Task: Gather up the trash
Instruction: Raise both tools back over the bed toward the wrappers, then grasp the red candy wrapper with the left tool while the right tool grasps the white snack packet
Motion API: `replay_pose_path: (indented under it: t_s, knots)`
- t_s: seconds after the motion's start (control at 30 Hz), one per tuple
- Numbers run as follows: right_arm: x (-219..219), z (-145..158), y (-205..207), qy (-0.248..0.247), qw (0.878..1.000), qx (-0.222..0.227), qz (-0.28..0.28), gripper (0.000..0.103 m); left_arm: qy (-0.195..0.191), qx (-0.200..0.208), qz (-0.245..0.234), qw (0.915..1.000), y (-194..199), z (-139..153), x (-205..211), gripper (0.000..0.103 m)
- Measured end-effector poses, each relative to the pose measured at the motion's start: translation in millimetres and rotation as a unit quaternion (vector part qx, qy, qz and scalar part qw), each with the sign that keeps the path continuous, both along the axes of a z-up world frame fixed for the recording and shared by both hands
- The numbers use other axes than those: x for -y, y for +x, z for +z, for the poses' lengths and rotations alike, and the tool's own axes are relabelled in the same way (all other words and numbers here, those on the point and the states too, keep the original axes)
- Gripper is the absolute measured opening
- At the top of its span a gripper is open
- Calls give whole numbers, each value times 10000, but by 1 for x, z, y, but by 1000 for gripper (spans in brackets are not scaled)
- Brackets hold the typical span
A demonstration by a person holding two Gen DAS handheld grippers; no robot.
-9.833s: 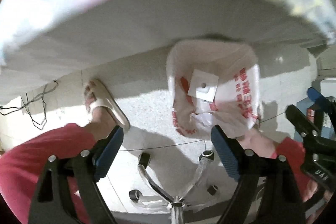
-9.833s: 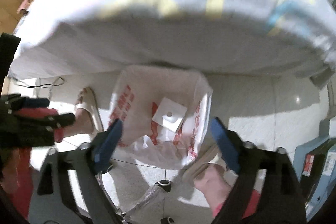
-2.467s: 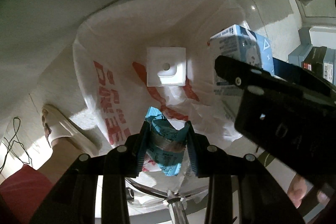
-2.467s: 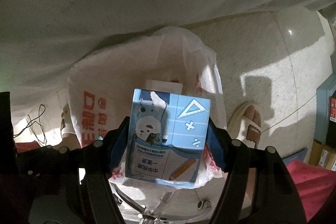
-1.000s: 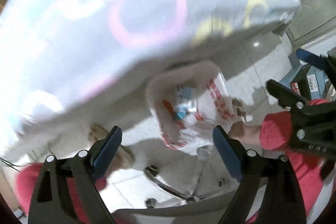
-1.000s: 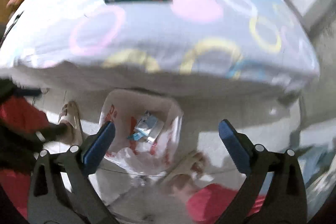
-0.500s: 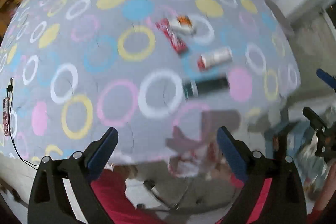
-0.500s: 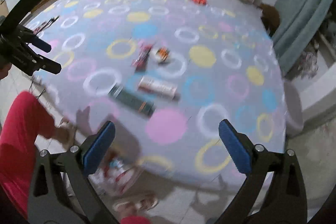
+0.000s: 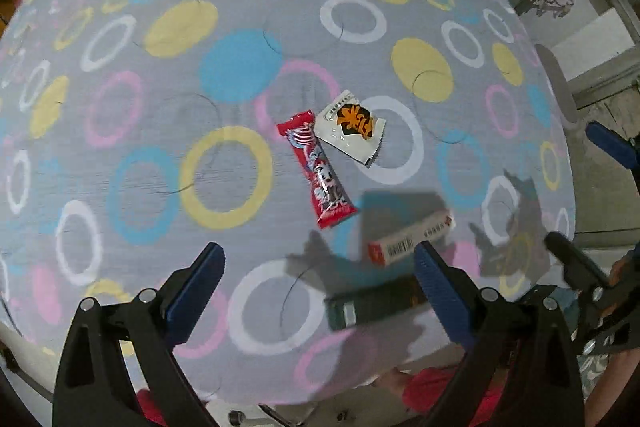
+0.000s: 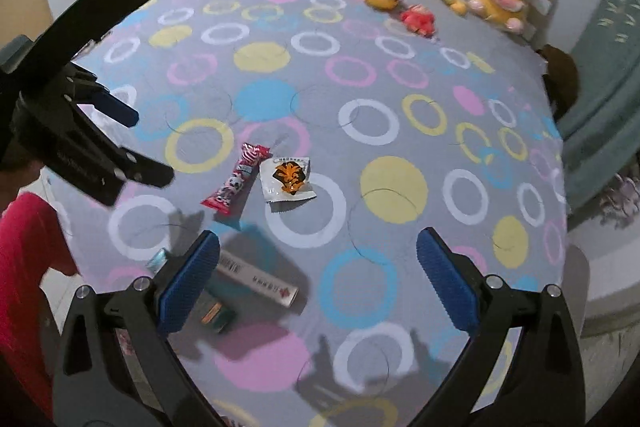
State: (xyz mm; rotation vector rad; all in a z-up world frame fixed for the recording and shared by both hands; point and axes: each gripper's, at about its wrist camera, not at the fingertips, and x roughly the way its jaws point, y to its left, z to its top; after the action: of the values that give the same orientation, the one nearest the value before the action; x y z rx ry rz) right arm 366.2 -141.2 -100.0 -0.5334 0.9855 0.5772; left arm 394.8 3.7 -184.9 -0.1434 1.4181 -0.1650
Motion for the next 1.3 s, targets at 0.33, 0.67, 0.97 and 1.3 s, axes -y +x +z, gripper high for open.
replay_pose_path:
  t_s: [0.33, 0.67, 0.97, 1.3]
  knots:
    - [-24, -86, 51, -72, 9979, -569, 306, 96, -173, -309, 175, 9992, 35, -67, 2, 92]
    - [-54, -138, 82, -113, 9946, -761, 690, 96, -203, -368, 366, 9984, 53, -103, -6, 81]
    - [-70, -169, 92, -121, 9924, -832, 897, 95, -321, -456, 402, 9976, 56, -120, -14, 74]
    - [-72, -175, 93, 3, 9908, -890, 1020, 49, -71, -369, 351, 9987, 62, -121, -17, 47]
